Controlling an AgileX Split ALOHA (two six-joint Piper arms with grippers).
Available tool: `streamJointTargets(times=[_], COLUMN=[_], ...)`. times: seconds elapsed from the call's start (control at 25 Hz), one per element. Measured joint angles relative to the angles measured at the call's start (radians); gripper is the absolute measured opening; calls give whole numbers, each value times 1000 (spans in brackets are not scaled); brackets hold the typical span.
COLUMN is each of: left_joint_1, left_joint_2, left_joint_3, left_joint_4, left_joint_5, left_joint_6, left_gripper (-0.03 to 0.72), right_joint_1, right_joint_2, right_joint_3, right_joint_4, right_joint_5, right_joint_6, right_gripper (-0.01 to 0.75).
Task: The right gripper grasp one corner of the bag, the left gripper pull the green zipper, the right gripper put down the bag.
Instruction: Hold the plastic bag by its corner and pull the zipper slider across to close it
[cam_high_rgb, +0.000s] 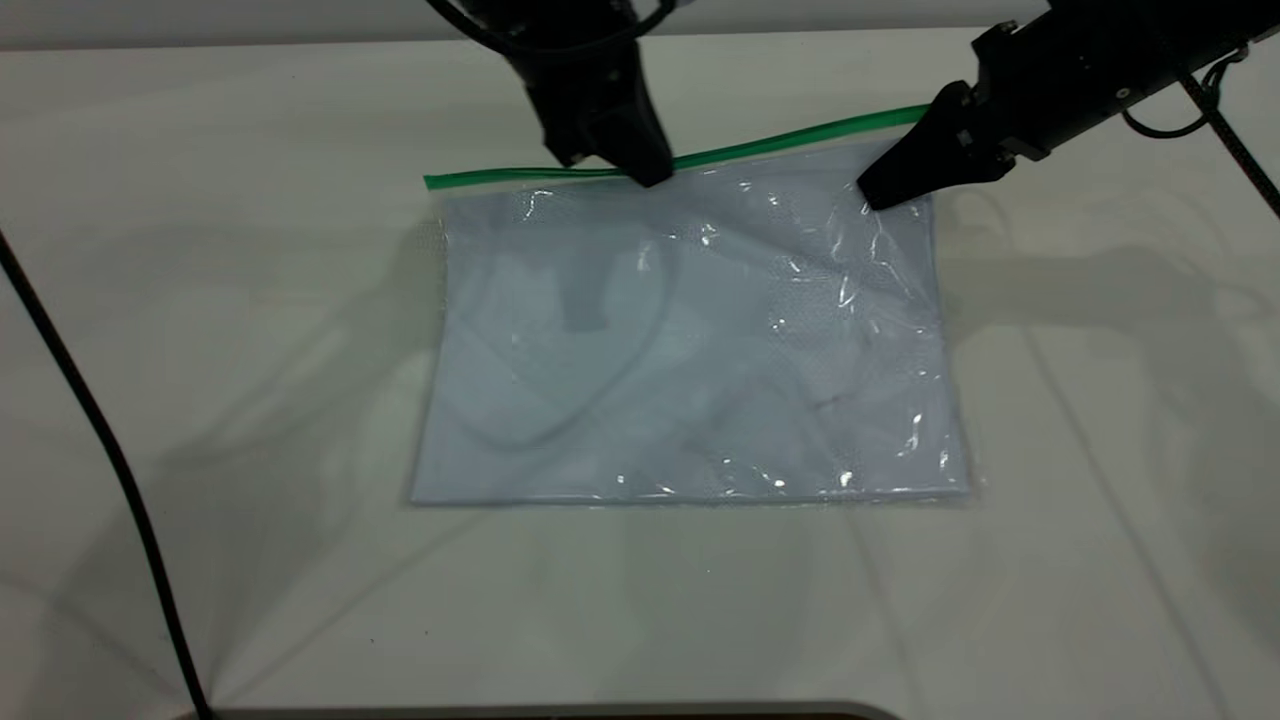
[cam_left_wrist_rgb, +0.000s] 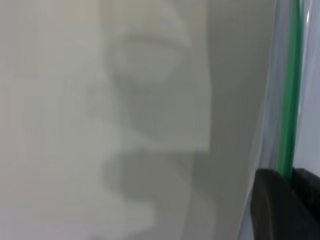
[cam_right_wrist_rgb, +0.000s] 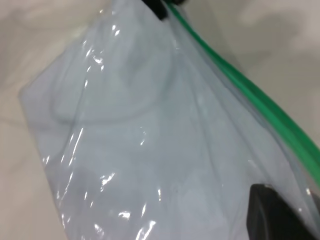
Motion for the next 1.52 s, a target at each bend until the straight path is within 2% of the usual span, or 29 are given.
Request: streamJointTargets(times=[0.92,1.32,1.4,1.52], left_joint_1=[136,150,150,150], left_joint_2=[0,0,0,0], left_joint_3=[0,0,0,0], left_joint_4=[209,247,246,246], left_joint_5=[115,131,132,134], left_joint_6=[-156,-157,-157,-157], left_gripper=[67,70,85,150], right_joint_1=[-8,-8,-8,-11], right_joint_2=[0,0,0,0], right_joint_3=[0,0,0,0], right_joint_4=[-1,-1,-1,-4], right_joint_5=[-39,-48,-48,-61], right_joint_6=[37,40,40,41], right_gripper=[33,33,33,33])
